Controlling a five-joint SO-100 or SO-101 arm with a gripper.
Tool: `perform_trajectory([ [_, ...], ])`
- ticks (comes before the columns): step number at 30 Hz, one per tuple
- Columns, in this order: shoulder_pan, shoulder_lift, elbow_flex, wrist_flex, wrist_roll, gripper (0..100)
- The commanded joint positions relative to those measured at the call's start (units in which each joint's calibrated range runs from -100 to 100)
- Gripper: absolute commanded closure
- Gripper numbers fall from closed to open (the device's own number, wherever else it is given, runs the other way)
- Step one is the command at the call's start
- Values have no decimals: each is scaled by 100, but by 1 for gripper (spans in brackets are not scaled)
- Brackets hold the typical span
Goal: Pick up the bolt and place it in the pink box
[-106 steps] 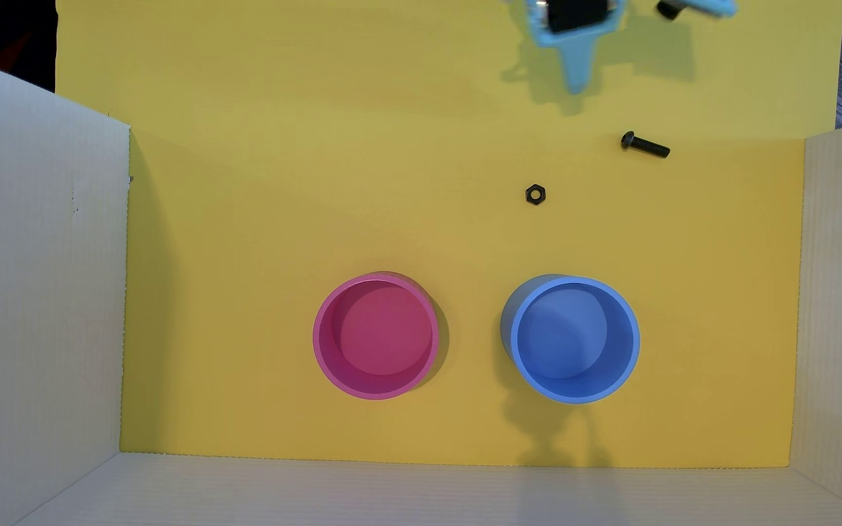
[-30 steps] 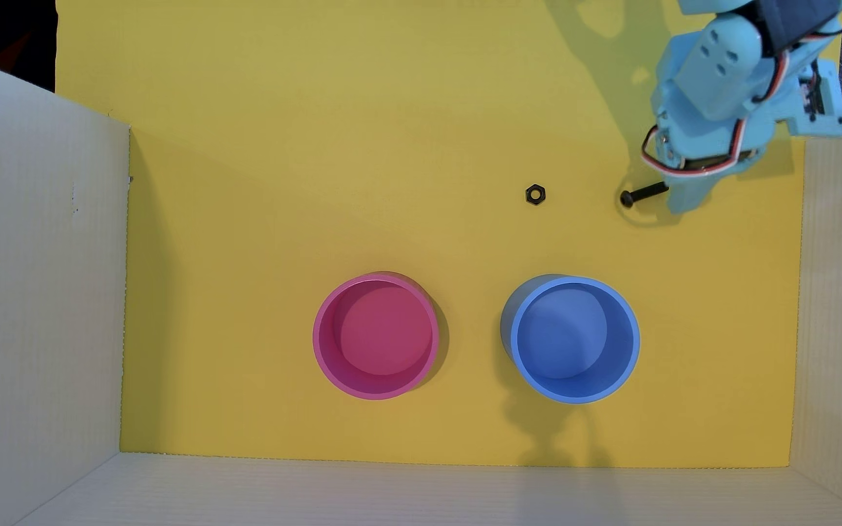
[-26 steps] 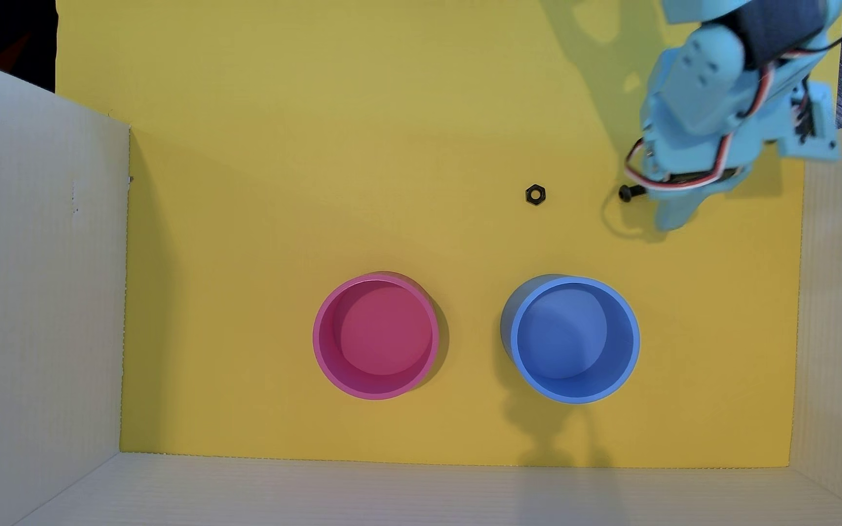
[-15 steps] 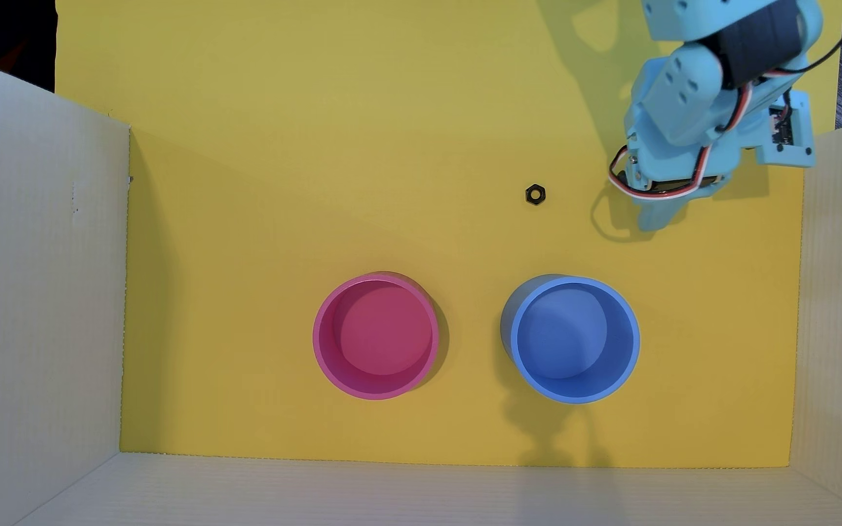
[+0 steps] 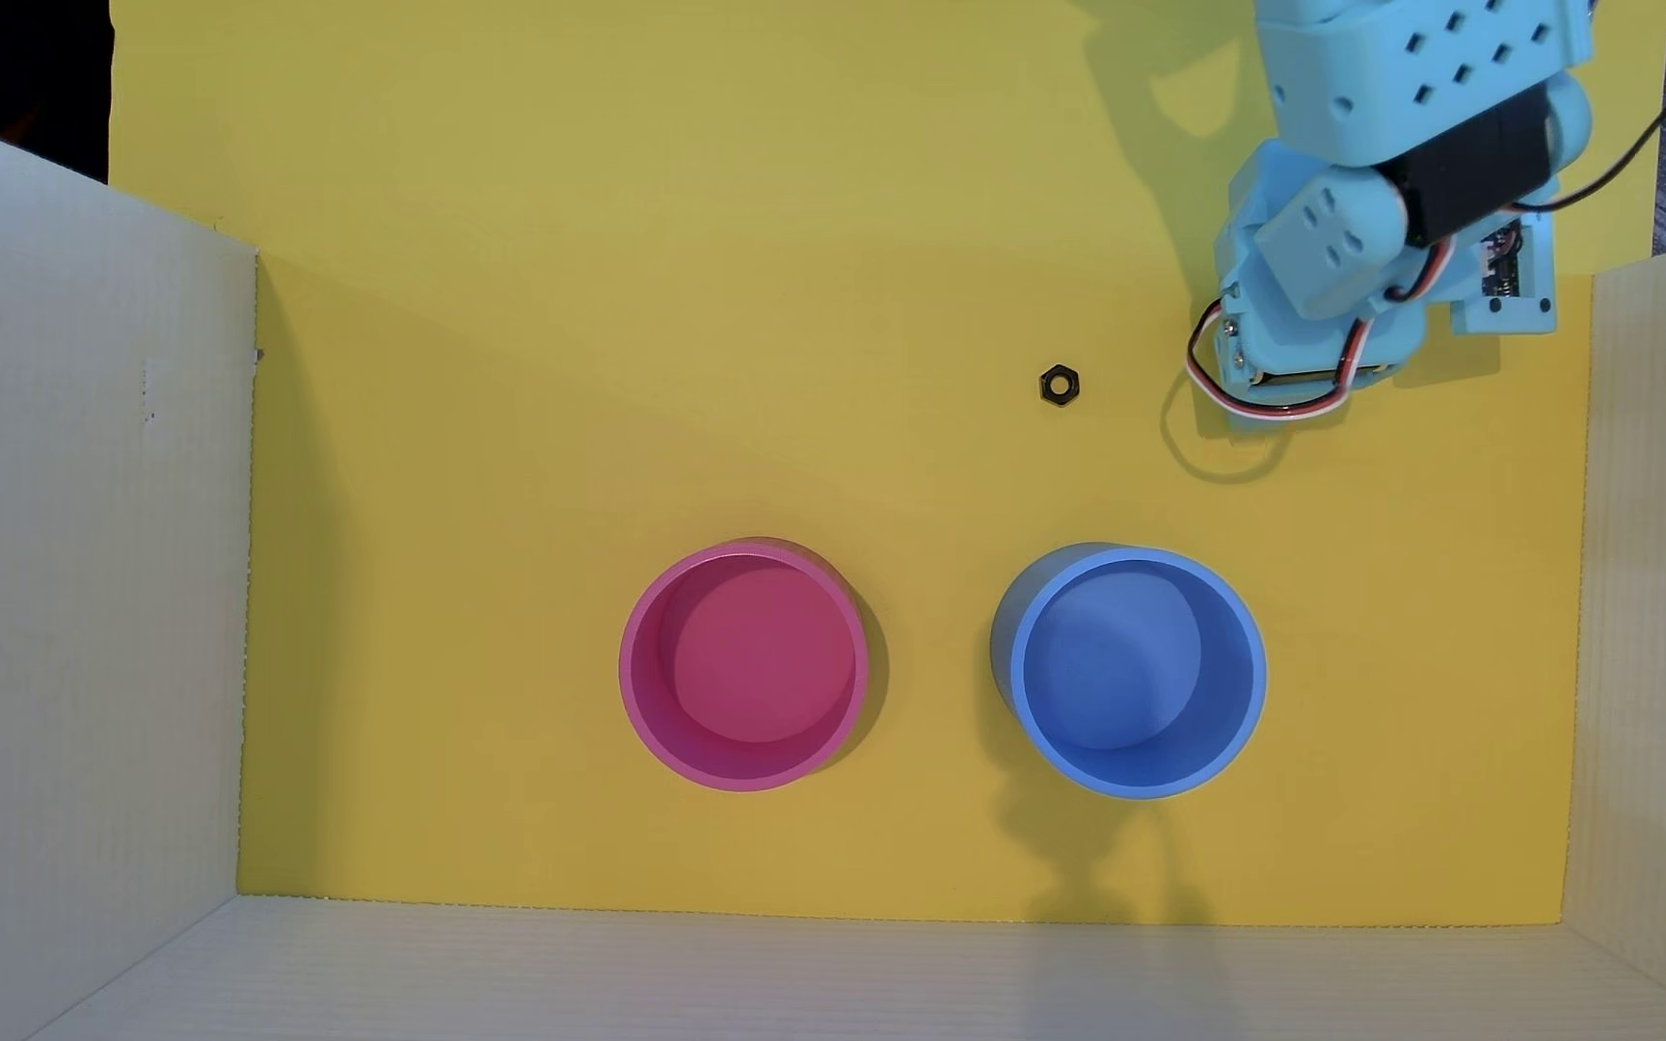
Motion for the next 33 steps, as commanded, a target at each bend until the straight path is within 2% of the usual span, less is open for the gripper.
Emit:
perform_trajectory([
  [1, -44, 46, -83, 18, -6, 98],
  [12, -7, -72, -201, 18, -6, 99],
  [21, 236, -964, -1087, 764, 4, 99],
  [25, 780, -1225, -1558, 979, 4, 99],
  [33, 2627, -1023, -2155, 1039, 30, 99],
])
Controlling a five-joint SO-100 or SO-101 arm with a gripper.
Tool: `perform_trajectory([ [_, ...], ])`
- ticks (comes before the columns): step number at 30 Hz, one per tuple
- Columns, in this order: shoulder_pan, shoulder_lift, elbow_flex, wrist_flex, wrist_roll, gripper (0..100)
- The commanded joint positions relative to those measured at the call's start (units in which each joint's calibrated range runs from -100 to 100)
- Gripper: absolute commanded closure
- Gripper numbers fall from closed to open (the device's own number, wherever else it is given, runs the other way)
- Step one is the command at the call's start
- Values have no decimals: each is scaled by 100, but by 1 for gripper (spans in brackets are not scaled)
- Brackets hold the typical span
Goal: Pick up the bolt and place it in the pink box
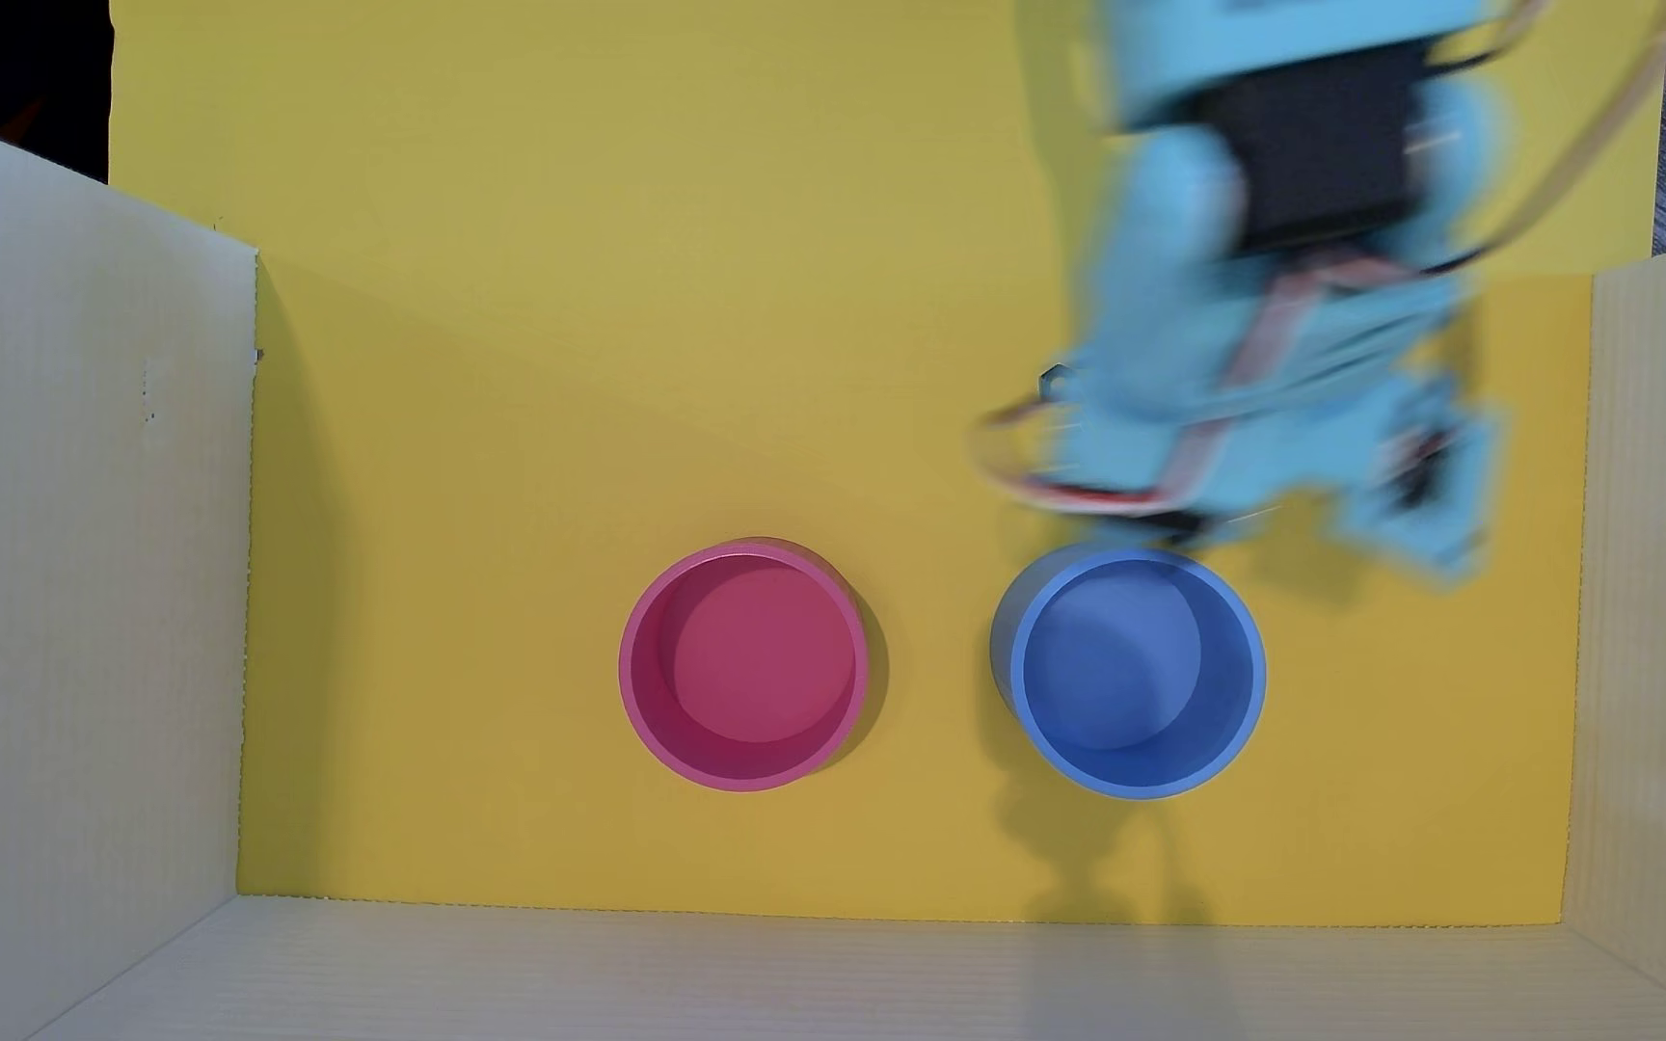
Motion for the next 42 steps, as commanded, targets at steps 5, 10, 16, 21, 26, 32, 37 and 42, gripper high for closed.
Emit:
perform_trajectory([
  [5, 1020, 457, -832, -49, 46, 99],
  [10, 1138, 1138, -1746, -41, 36, 99],
  [16, 1241, 2005, -2985, 28, 15, 99],
  [21, 1373, 2376, -3401, 45, 10, 99],
  [26, 1410, 2384, -3320, 62, 46, 98],
  [32, 1351, 2384, -3401, 354, 51, 98],
  [37, 1336, 2384, -3401, 354, 51, 84],
  [42, 1329, 2367, -3410, 354, 51, 96],
])
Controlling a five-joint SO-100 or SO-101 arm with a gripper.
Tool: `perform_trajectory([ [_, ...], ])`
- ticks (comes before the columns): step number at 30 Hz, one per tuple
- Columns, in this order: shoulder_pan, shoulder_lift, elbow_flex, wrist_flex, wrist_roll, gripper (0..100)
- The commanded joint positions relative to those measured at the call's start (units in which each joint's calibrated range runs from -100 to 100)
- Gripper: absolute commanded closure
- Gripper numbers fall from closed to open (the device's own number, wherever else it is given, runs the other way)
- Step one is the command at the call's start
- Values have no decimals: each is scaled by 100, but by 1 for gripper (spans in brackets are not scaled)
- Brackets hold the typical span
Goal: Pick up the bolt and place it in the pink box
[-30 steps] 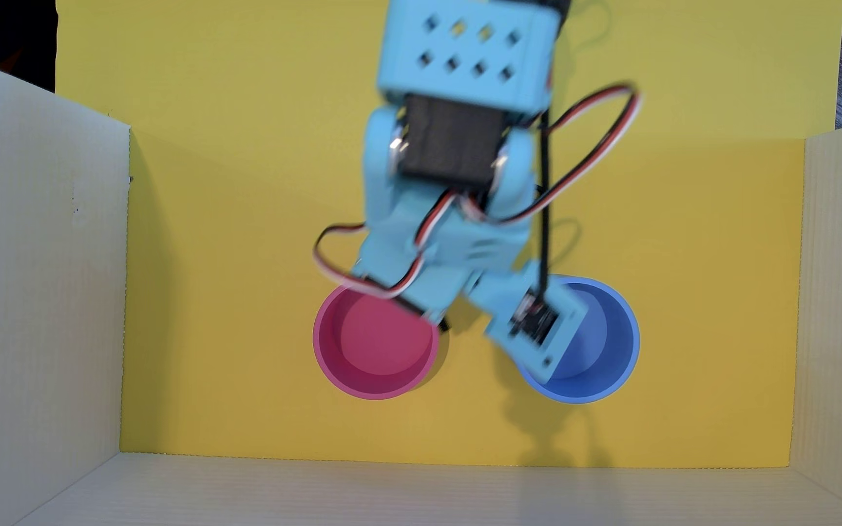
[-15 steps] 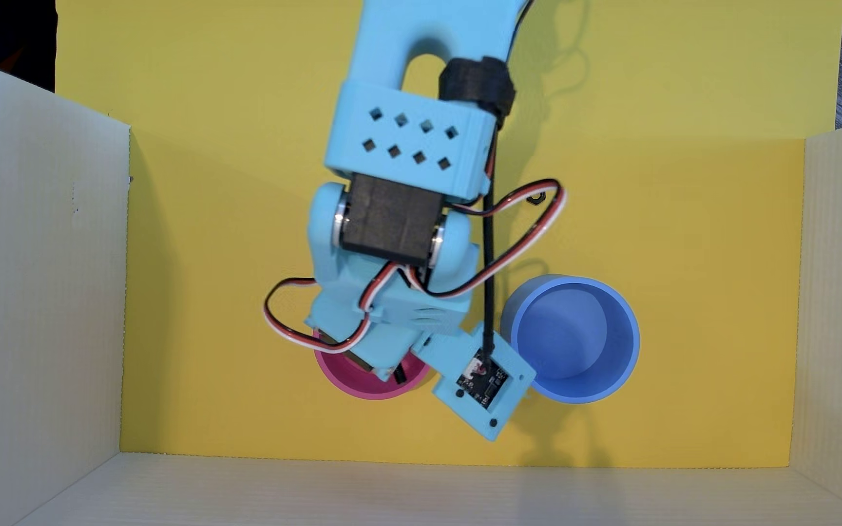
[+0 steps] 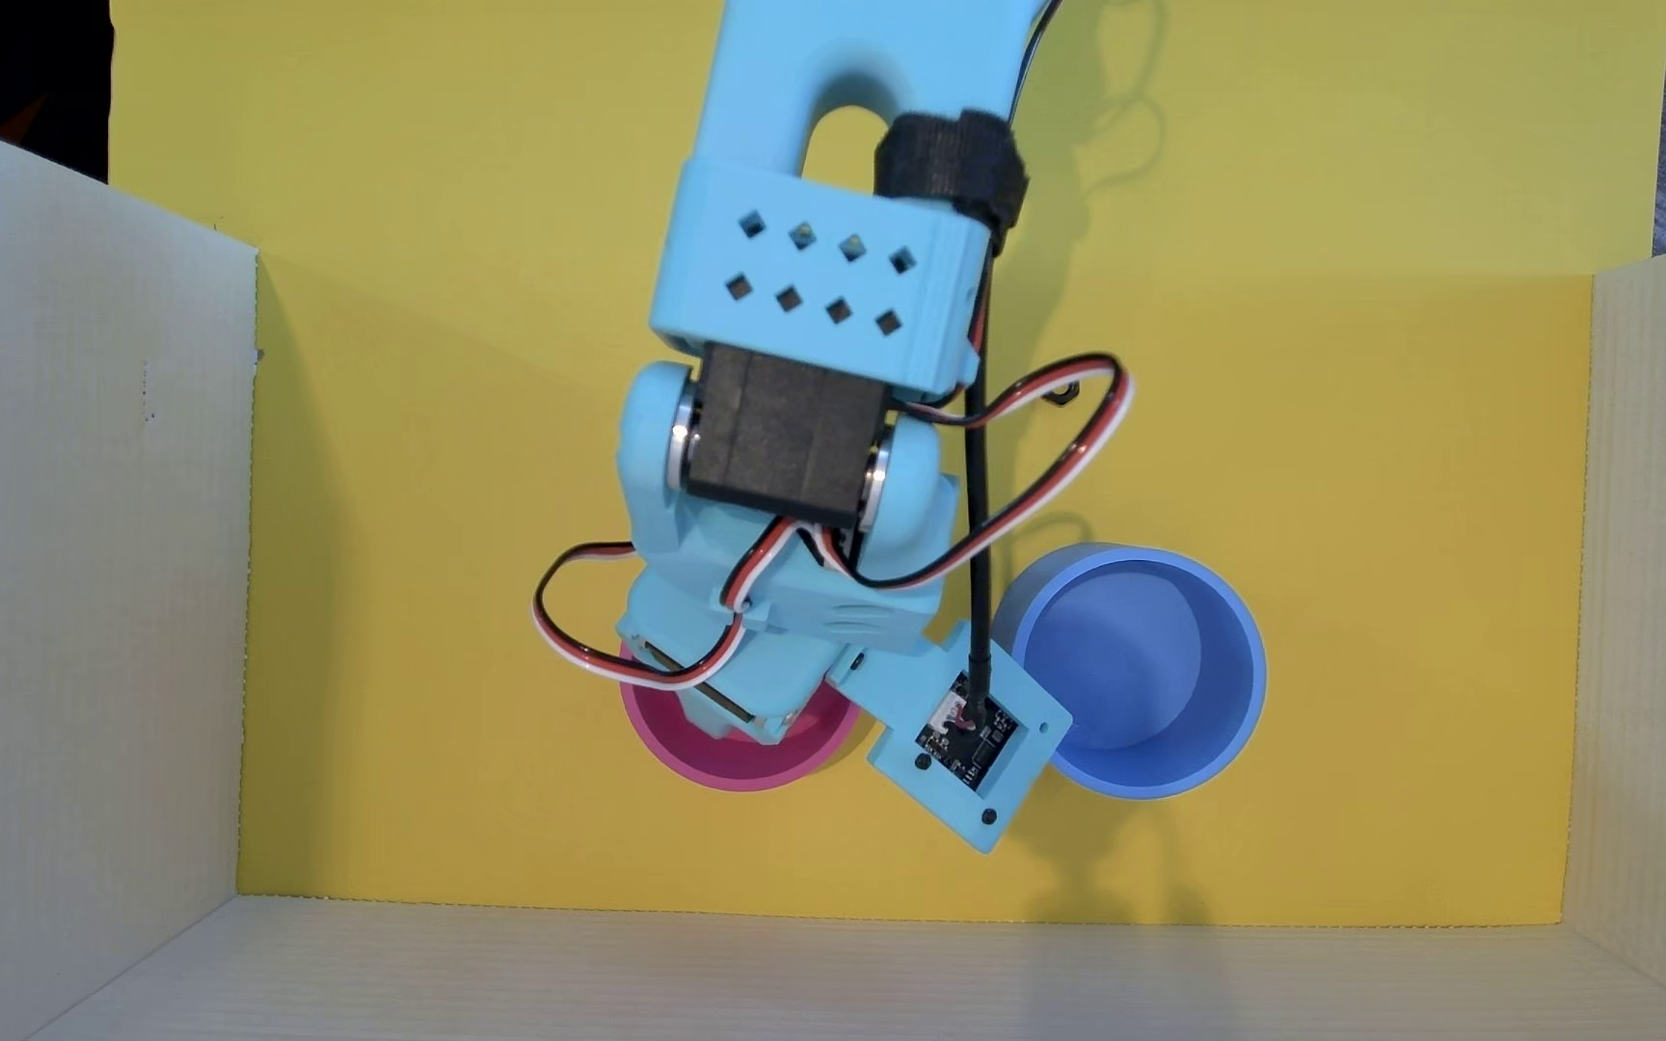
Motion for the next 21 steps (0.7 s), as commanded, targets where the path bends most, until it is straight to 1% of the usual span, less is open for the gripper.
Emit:
perform_trajectory([
  [1, -13, -90, -302, 20, 27, 100],
  [2, -13, -157, -302, 29, 27, 98],
  [6, -20, -789, -257, 29, 22, 99],
  [9, -116, -1664, -131, 97, 22, 99],
  [13, -359, -2944, 448, 432, 22, 99],
  [16, -520, -3668, 1353, 518, 27, 99],
  [21, -704, -4922, 3705, 363, 204, 99],
])
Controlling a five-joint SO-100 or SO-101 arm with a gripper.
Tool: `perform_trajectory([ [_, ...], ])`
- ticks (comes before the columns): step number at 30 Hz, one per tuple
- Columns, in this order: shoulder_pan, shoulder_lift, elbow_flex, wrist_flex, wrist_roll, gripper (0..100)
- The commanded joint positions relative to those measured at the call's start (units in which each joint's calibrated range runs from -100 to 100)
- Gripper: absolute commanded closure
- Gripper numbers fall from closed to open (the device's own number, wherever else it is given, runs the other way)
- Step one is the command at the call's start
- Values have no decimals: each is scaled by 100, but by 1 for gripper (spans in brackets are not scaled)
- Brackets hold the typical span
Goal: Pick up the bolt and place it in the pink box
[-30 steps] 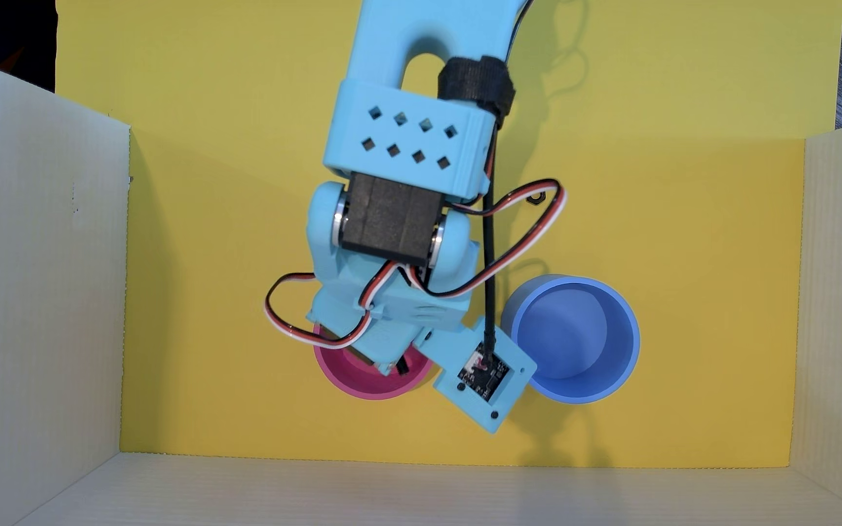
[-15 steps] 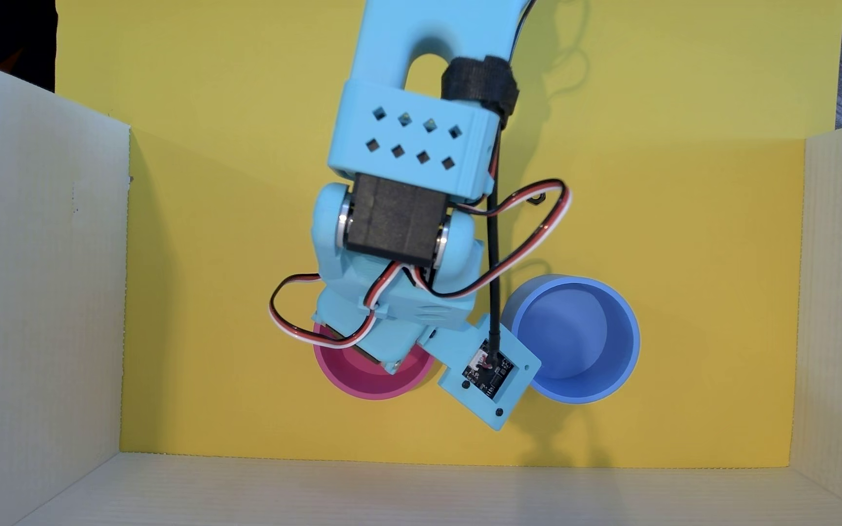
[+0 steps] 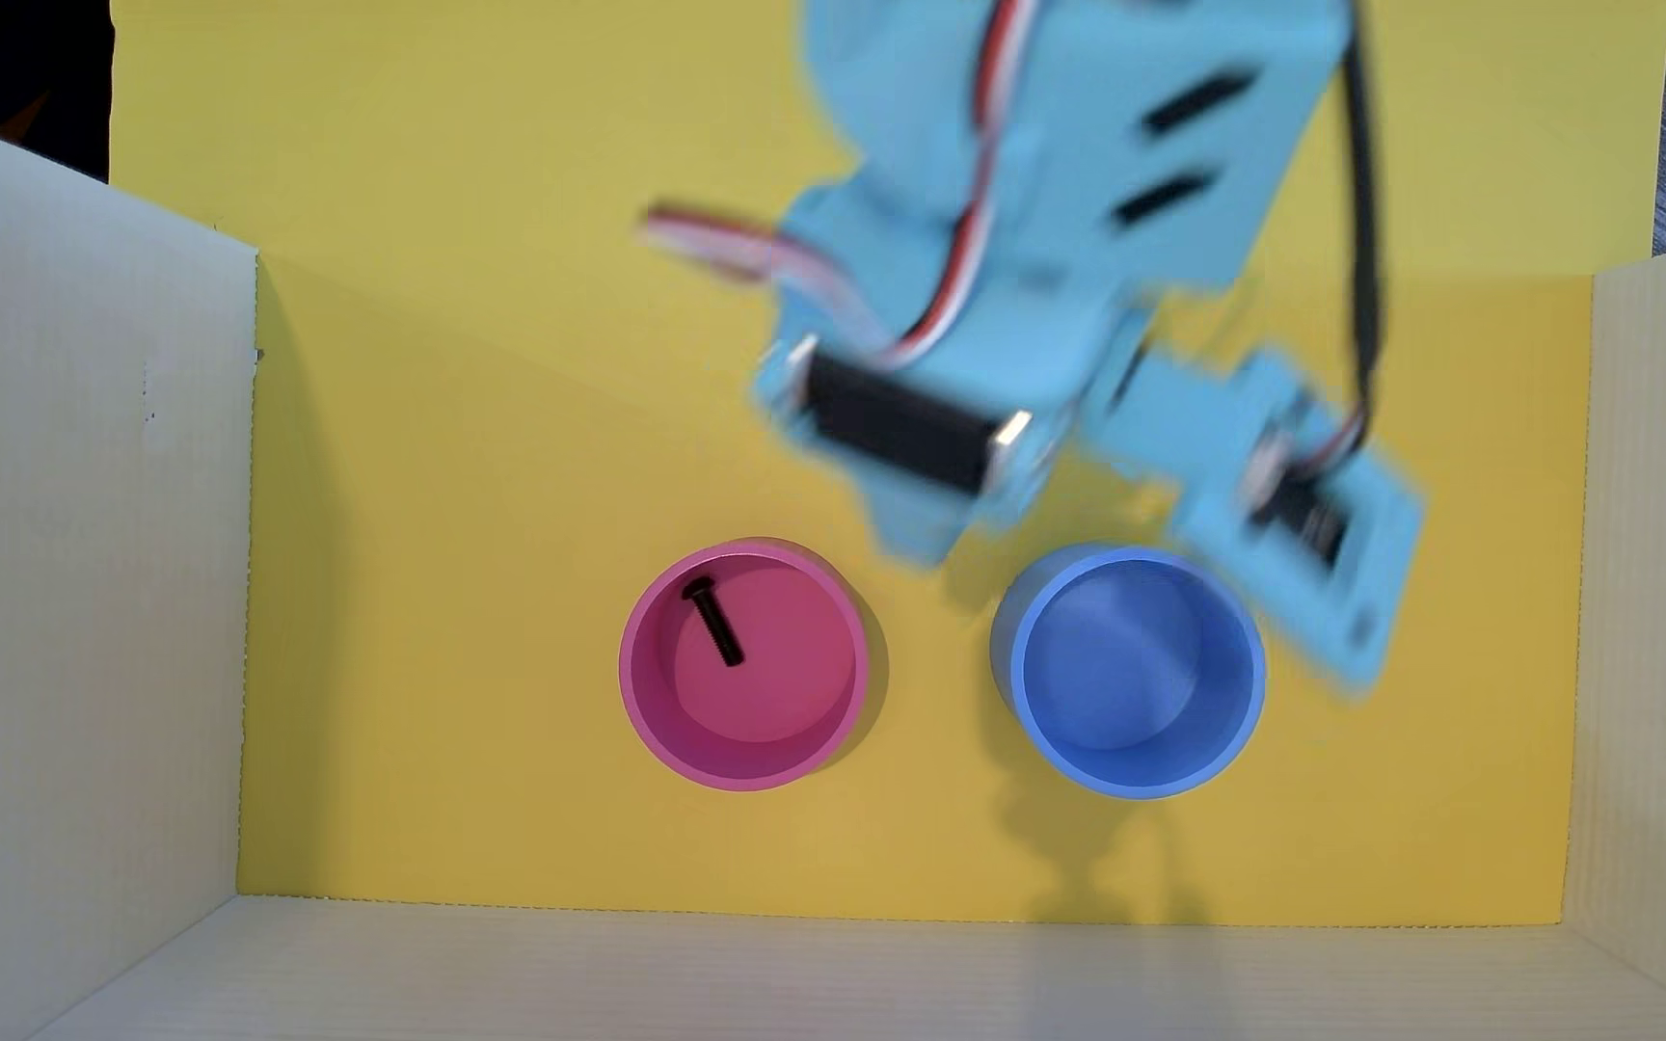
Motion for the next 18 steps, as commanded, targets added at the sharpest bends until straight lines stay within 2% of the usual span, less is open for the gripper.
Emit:
perform_trajectory([
  [1, -56, -1183, 1815, -237, 83, 99],
  [6, -151, -2765, 3977, -906, 103, 99],
  [9, -401, -3801, 5035, -1189, 296, 99],
  [18, -799, -6427, 7107, -1095, 359, 99],
])
